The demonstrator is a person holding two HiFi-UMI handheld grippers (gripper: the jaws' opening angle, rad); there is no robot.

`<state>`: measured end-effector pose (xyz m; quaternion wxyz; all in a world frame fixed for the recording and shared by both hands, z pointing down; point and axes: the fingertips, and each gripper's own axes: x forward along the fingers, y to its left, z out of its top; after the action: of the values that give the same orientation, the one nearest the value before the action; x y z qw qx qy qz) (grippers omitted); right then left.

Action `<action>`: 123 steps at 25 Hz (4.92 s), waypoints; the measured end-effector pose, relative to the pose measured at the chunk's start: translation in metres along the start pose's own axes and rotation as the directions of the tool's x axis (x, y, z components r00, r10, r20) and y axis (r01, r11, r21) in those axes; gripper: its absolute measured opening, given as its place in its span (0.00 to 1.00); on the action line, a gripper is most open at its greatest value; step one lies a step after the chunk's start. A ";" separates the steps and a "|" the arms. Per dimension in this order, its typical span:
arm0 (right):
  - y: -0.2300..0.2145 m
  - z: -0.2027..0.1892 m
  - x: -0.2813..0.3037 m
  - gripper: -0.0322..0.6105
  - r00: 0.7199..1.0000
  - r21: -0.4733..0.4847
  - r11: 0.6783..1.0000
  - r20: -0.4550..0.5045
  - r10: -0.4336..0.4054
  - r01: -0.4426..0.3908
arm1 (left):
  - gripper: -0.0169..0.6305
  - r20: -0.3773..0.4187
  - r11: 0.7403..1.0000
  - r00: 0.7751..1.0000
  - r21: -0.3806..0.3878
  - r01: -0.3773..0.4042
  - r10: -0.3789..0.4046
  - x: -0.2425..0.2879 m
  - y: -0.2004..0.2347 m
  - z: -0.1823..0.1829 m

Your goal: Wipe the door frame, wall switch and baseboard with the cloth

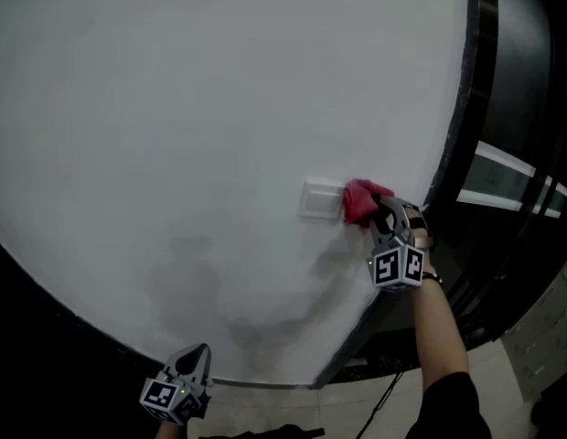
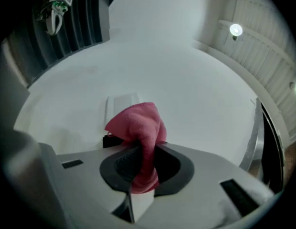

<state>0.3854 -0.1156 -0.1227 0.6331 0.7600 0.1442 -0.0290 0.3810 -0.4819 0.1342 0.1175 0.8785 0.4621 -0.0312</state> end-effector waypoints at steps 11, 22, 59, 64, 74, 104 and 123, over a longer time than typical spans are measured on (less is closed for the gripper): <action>0.031 0.001 0.001 0.14 0.998 0.036 0.998 0.055 0.040 -0.042 | 0.01 -0.023 0.999 0.999 -0.010 0.041 -0.042 0.001 -0.016 -0.016; 0.058 -0.006 -0.007 0.14 0.994 0.103 0.991 0.069 0.082 -0.088 | 0.02 -0.028 0.999 0.999 -0.029 -0.025 0.024 -0.012 -0.003 -0.023; 0.026 0.092 0.038 0.14 0.992 0.192 0.979 0.110 0.054 -0.074 | 0.02 -0.045 0.989 0.996 0.127 0.076 -0.070 0.048 -0.018 0.030; 0.030 0.092 0.036 0.14 0.993 0.226 0.971 0.102 0.052 -0.074 | 0.02 -0.048 0.979 0.990 0.150 0.137 -0.131 0.100 -0.052 0.053; 0.078 0.080 0.028 0.14 0.984 0.150 0.973 0.062 0.169 -0.177 | 0.02 -0.011 0.975 0.981 0.103 0.195 -0.195 0.122 -0.100 0.057; 0.055 0.148 0.015 0.14 0.881 0.836 0.279 0.444 0.160 -0.472 | 0.01 -0.053 0.963 0.965 0.075 0.260 -0.257 0.117 -0.119 0.034; 0.028 0.056 0.028 0.14 0.975 0.940 0.261 0.217 0.041 -0.220 | 0.01 -0.087 0.959 0.962 0.095 0.266 -0.258 0.119 -0.120 0.027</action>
<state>0.4268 -0.1690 -0.1135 0.0556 0.9919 -0.0131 -0.1138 0.3519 -0.3267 0.0674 0.0484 0.8152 0.5759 -0.0384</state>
